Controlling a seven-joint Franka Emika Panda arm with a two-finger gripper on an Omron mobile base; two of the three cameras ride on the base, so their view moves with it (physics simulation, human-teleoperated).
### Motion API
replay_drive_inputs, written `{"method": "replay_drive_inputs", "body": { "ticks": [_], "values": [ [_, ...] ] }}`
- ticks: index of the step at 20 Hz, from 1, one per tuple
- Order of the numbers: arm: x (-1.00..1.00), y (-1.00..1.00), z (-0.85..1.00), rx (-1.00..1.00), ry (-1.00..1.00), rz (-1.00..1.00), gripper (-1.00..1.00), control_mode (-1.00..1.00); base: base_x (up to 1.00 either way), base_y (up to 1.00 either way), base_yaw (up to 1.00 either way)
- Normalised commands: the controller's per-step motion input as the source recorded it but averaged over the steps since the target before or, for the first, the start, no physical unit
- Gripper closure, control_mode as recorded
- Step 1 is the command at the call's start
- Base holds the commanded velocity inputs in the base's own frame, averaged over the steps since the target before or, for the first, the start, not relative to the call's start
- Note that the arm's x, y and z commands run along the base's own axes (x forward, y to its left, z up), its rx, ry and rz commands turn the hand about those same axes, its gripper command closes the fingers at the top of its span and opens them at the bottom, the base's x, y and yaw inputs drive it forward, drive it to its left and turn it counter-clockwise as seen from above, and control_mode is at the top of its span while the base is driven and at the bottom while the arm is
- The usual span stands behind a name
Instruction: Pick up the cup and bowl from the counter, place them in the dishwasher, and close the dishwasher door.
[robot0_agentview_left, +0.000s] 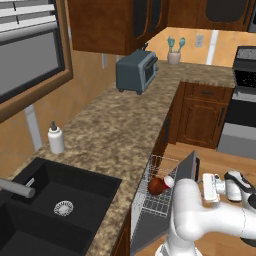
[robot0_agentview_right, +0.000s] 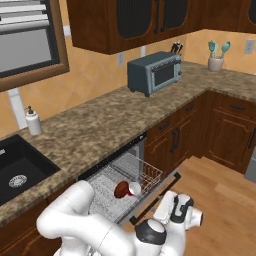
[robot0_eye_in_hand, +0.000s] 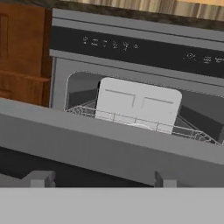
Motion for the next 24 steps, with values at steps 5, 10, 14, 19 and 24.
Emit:
{"method": "replay_drive_inputs", "body": {
  "ticks": [5,10,14,19,24],
  "values": [
    [1.0,1.0,-1.0,0.34,-0.31,0.0,-1.0,-1.0,0.0,0.0,0.0],
    [1.0,1.0,-1.0,0.33,-0.31,0.0,-1.0,-1.0,0.0,0.0,0.0],
    [1.0,1.0,-1.0,0.32,-0.24,0.0,-1.0,-1.0,0.0,0.0,0.0],
    [1.0,1.0,-0.97,0.15,-0.23,-0.03,-1.0,-1.0,0.0,0.0,0.0],
    [0.89,1.0,-1.0,0.07,-0.25,-0.04,-1.0,-1.0,0.0,0.0,0.0]
  ]
}}
